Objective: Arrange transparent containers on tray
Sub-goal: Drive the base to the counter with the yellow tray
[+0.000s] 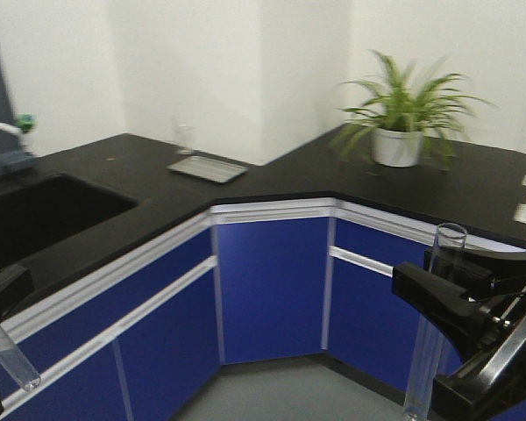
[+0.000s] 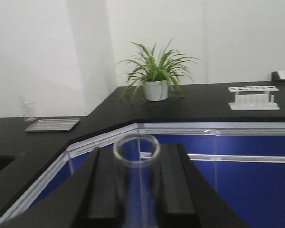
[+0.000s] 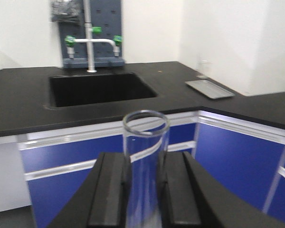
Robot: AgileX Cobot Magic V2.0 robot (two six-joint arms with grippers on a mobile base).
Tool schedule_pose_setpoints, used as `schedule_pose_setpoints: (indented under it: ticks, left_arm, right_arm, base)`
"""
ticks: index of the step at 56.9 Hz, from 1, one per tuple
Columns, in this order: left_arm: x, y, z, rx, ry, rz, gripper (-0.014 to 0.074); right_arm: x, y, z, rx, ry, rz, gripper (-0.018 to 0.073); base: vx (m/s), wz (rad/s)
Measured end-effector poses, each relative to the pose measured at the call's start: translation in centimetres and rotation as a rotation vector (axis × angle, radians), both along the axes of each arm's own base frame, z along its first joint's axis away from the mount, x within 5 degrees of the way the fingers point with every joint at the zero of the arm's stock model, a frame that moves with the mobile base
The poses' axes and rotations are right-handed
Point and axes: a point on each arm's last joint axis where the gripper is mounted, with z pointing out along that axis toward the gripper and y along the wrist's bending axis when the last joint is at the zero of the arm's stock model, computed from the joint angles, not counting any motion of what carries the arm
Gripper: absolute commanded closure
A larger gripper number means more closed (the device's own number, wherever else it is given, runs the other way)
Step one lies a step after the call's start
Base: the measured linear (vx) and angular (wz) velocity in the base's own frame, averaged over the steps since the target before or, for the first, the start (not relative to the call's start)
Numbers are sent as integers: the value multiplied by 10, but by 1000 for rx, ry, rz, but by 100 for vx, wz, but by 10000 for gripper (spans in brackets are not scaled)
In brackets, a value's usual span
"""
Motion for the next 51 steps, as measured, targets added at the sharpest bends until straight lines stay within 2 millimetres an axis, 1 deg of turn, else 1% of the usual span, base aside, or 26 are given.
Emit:
schedule_pose_setpoints:
  ticks: [51]
  left_arm:
    - [0,0,0,0,0,0,493]
  right_arm:
    - [0,0,0,0,0,0,358]
  base:
    - [14,63]
